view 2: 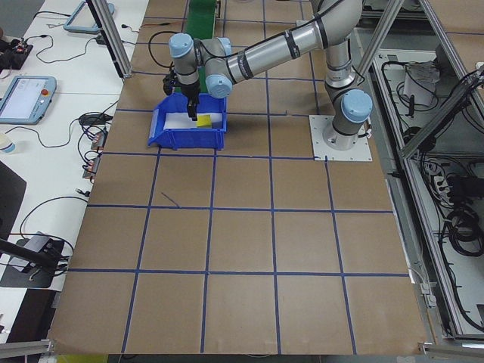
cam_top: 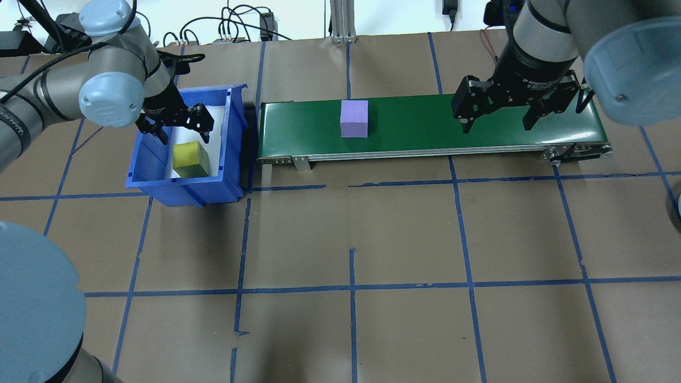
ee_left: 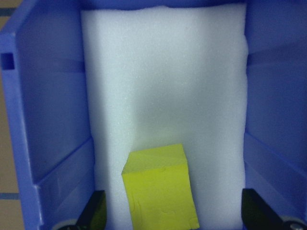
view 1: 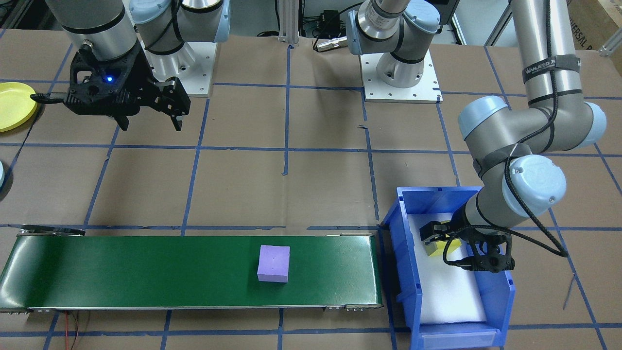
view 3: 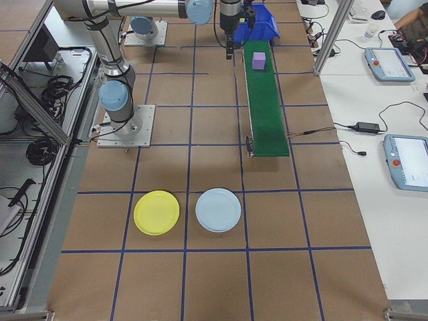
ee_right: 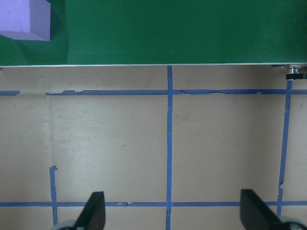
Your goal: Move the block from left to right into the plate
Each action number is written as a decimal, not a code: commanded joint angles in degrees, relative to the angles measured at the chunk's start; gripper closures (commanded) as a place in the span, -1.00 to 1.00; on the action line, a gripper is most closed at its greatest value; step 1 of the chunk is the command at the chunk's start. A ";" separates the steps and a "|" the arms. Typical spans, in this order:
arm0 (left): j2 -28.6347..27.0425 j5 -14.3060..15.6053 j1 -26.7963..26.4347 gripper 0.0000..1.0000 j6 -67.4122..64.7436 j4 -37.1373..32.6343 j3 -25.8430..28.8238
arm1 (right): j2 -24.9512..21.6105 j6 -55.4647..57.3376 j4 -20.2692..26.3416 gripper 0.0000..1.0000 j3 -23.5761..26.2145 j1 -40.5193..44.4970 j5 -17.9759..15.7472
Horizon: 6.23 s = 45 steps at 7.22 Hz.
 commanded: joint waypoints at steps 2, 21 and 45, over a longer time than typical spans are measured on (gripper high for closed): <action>-2.66 0.38 0.02 -1.00 0.01 0.68 -1.66 | 0.09 0.00 -0.07 -1.00 0.00 -0.09 0.00; -1.88 -5.68 -18.35 -1.00 -14.65 10.43 6.33 | 27.51 -23.38 -9.82 -1.00 -7.82 -23.56 19.95; 26.78 -1.02 -11.93 -1.00 -7.46 -15.14 2.03 | 30.94 -20.66 -17.46 -0.18 -7.12 -23.47 9.90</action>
